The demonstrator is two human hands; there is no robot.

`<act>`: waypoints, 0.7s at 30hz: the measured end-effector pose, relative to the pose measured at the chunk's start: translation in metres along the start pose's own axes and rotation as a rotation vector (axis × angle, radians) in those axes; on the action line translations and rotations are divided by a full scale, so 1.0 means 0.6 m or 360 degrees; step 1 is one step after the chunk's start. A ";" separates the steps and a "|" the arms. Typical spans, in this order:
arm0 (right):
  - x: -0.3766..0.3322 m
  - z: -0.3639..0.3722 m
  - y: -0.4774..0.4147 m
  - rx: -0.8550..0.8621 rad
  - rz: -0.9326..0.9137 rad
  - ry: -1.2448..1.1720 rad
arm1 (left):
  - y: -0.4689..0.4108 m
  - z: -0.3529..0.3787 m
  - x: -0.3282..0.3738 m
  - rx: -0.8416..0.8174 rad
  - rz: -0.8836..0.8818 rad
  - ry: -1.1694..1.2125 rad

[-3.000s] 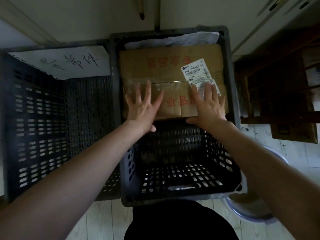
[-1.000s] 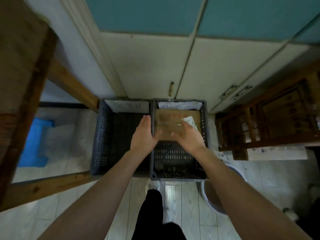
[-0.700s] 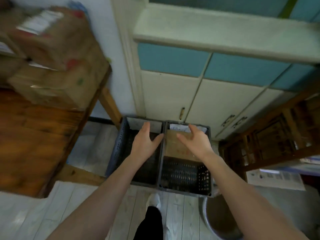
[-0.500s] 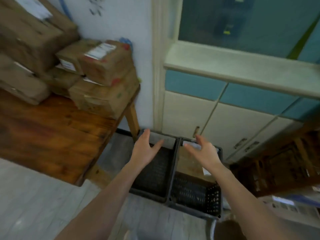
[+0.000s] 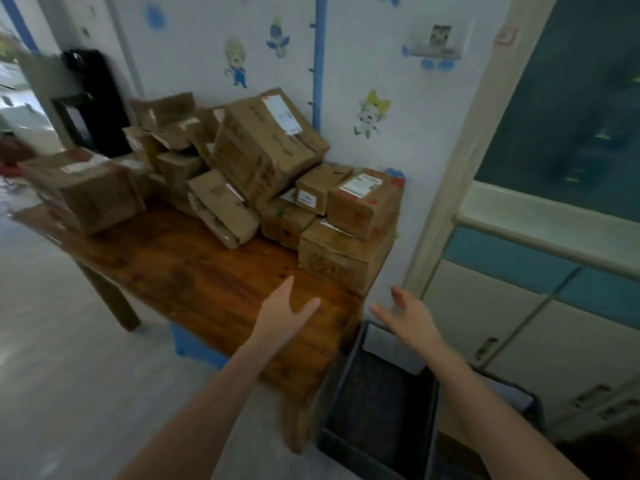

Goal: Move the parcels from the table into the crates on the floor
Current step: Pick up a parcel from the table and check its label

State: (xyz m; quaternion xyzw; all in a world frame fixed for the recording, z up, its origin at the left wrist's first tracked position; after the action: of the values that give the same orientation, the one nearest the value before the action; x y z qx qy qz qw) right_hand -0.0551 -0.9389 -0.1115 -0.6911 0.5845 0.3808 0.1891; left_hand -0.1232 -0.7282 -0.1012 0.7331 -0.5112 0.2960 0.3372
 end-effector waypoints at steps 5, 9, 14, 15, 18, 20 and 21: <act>-0.127 0.110 -0.021 -0.0094 -0.0066 -0.0054 | -0.008 -0.143 -0.081 0.0056 -0.0058 0.0008; -0.205 0.182 -0.055 -0.0144 -0.0141 0.0013 | -0.028 -0.230 -0.132 0.0140 -0.0122 0.0028; -0.279 0.266 -0.132 -0.0201 -0.0175 0.0081 | -0.081 -0.317 -0.203 0.0218 -0.0171 0.0023; -0.296 0.290 -0.158 -0.0216 -0.0186 0.0081 | -0.101 -0.338 -0.222 0.0236 -0.0175 0.0021; -0.337 0.344 -0.221 -0.0254 -0.0180 0.0063 | -0.154 -0.389 -0.264 0.0264 -0.0203 0.0014; -0.376 0.389 -0.284 -0.0296 -0.0184 0.0025 | -0.208 -0.434 -0.294 0.0287 -0.0235 0.0009; -0.396 0.407 -0.311 -0.0314 -0.0180 0.0018 | -0.233 -0.456 -0.306 0.0290 -0.0255 -0.0005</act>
State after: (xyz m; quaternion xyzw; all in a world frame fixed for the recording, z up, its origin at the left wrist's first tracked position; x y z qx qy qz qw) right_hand 0.0413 -0.5628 -0.1244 -0.7404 0.5052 0.4212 0.1381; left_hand -0.0706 -0.3744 -0.1078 0.7997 -0.4223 0.3121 0.2911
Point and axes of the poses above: each hand's wrist, its own y-axis away from the middle knuckle, its own z-axis out of the palm, x = y × z, the point moved 5 cm from there along -y, towards the middle knuckle, and after that the axes turned 3 degrees about -x, right-handed, at the moved point
